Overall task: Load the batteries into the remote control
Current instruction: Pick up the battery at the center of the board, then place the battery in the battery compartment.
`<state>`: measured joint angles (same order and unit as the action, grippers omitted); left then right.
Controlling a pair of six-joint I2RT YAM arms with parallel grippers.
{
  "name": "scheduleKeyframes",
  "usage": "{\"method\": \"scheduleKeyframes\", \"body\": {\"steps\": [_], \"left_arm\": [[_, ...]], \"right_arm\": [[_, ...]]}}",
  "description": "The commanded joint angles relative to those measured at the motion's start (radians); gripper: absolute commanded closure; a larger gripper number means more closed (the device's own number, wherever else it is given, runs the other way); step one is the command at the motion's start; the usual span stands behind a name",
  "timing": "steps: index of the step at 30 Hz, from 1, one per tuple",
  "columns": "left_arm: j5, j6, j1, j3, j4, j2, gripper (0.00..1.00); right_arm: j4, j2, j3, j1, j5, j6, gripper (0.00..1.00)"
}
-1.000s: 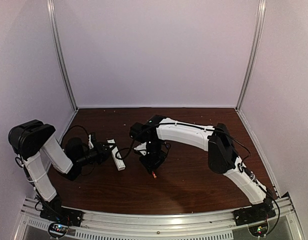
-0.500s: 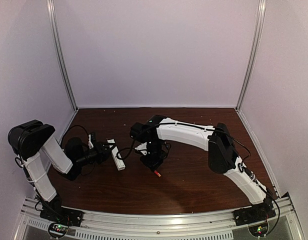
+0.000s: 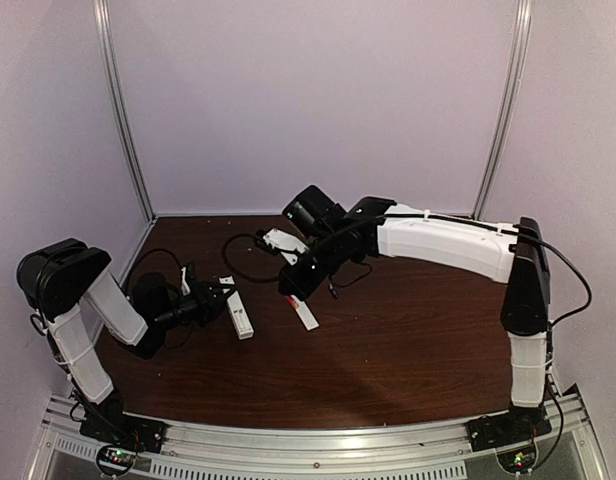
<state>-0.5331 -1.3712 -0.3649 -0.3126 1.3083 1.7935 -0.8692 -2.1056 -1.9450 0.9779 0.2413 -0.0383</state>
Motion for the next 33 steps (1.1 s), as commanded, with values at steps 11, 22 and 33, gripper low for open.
{"method": "scheduleKeyframes", "body": {"steps": [11,22,33], "left_arm": [[-0.126,-0.191,-0.084,-0.168,0.381,0.063,1.0],[-0.244,-0.291,-0.097,-0.221,0.381,0.066,1.0],[-0.3,-0.334,-0.116,-0.244,0.381,0.054,1.0]], "right_arm": [[1.016,0.277,0.493,0.006,0.473,0.464,1.0],[0.953,0.274,0.527,0.002,0.742,0.795,1.0],[0.574,0.199,0.4,-0.012,0.796,1.195,1.0]]}}
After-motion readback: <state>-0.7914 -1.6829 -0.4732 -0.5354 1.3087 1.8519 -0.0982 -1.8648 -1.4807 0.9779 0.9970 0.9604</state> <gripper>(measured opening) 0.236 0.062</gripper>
